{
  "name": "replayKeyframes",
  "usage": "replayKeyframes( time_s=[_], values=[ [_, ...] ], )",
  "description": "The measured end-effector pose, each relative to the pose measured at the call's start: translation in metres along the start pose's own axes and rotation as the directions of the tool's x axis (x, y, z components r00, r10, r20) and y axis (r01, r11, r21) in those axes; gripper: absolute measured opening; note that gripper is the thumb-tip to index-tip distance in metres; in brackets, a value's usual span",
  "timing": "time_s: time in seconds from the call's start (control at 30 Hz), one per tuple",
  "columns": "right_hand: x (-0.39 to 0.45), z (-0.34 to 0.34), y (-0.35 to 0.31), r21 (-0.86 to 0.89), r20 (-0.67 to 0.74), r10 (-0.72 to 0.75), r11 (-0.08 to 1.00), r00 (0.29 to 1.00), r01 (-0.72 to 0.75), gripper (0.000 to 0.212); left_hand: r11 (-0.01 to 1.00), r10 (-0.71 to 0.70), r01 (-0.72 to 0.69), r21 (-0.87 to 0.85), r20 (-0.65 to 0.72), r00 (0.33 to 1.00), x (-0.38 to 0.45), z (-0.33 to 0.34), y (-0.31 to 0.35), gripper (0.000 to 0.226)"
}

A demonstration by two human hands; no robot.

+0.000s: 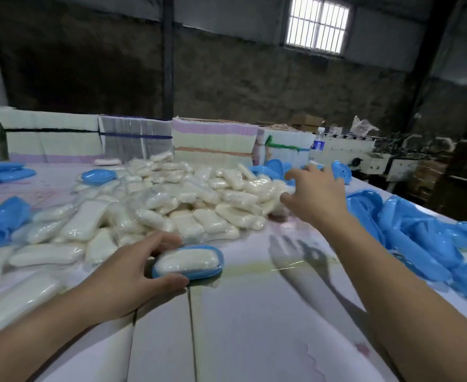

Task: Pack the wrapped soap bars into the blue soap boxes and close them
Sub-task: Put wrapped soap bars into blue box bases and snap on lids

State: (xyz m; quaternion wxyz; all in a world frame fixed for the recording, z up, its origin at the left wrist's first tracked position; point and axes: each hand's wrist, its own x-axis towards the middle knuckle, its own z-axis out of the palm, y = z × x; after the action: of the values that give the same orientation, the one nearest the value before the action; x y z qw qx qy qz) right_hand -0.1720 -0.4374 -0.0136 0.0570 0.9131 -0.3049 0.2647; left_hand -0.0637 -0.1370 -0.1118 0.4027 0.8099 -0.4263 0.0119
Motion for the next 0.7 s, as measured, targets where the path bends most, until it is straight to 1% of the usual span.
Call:
replayKeyframes(
  time_s=[0.07, 0.13, 0.2, 0.23, 0.33, 0.4, 0.47, 0.53, 0.6, 0.63, 0.67, 0.7],
  values=[
    [-0.002, 0.003, 0.027, -0.073, 0.016, 0.129, 0.989, 0.991, -0.128, 0.050, 1.000, 0.018, -0.018, -0.010, -0.003, 1.000, -0.001, 0.001, 0.001, 0.046],
    [-0.004, 0.006, 0.047, -0.075, 0.063, 0.219, 0.974, 0.974, -0.214, 0.054, 0.999, 0.038, -0.038, -0.019, 0.005, 0.999, -0.001, 0.001, 0.001, 0.044],
    [-0.006, 0.010, 0.055, -0.050, 0.084, 0.241, 0.970, 0.967, -0.237, 0.051, 0.998, 0.056, -0.055, -0.015, 0.016, 0.998, -0.001, 0.000, 0.002, 0.044],
    [-0.006, 0.012, 0.056, -0.022, 0.073, 0.235, 0.972, 0.969, -0.234, 0.050, 0.998, 0.066, -0.065, -0.016, 0.021, 0.998, -0.001, 0.000, 0.002, 0.044],
    [-0.006, 0.019, 0.056, 0.115, -0.003, 0.212, 0.971, 0.977, -0.210, 0.046, 0.996, 0.083, -0.081, -0.048, 0.032, 0.996, -0.002, 0.000, 0.003, 0.048],
    [-0.006, 0.022, 0.057, 0.204, -0.061, 0.198, 0.962, 0.978, -0.182, 0.045, 0.995, 0.092, -0.090, -0.051, 0.032, 0.995, -0.001, 0.001, 0.003, 0.054],
    [-0.007, 0.023, 0.053, 0.281, -0.124, 0.164, 0.952, 0.979, -0.123, 0.046, 0.995, 0.082, -0.081, -0.063, 0.018, 0.996, -0.001, 0.000, 0.000, 0.062],
    [-0.010, 0.021, 0.044, 0.354, -0.196, 0.116, 0.934, 0.974, -0.040, 0.047, 0.995, 0.079, -0.078, -0.058, 0.018, 0.997, 0.000, 0.000, -0.001, 0.065],
    [-0.015, 0.017, 0.029, 0.461, -0.274, 0.063, 0.885, 0.960, 0.073, 0.047, 0.996, 0.086, -0.086, -0.025, 0.015, 0.996, 0.000, -0.001, -0.001, 0.070],
    [-0.018, 0.014, 0.019, 0.544, -0.306, 0.048, 0.829, 0.951, 0.133, 0.046, 0.996, 0.084, -0.084, -0.019, 0.015, 0.996, 0.000, -0.001, 0.000, 0.070],
    [-0.024, 0.009, 0.007, 0.649, -0.323, 0.050, 0.739, 0.945, 0.183, 0.047, 0.996, 0.082, -0.082, -0.020, 0.017, 0.996, 0.000, -0.001, 0.001, 0.068],
    [-0.030, 0.003, -0.004, 0.759, -0.319, 0.069, 0.615, 0.945, 0.211, 0.051, 0.997, 0.080, -0.080, -0.020, 0.021, 0.997, -0.001, -0.001, 0.002, 0.065]
  ],
)
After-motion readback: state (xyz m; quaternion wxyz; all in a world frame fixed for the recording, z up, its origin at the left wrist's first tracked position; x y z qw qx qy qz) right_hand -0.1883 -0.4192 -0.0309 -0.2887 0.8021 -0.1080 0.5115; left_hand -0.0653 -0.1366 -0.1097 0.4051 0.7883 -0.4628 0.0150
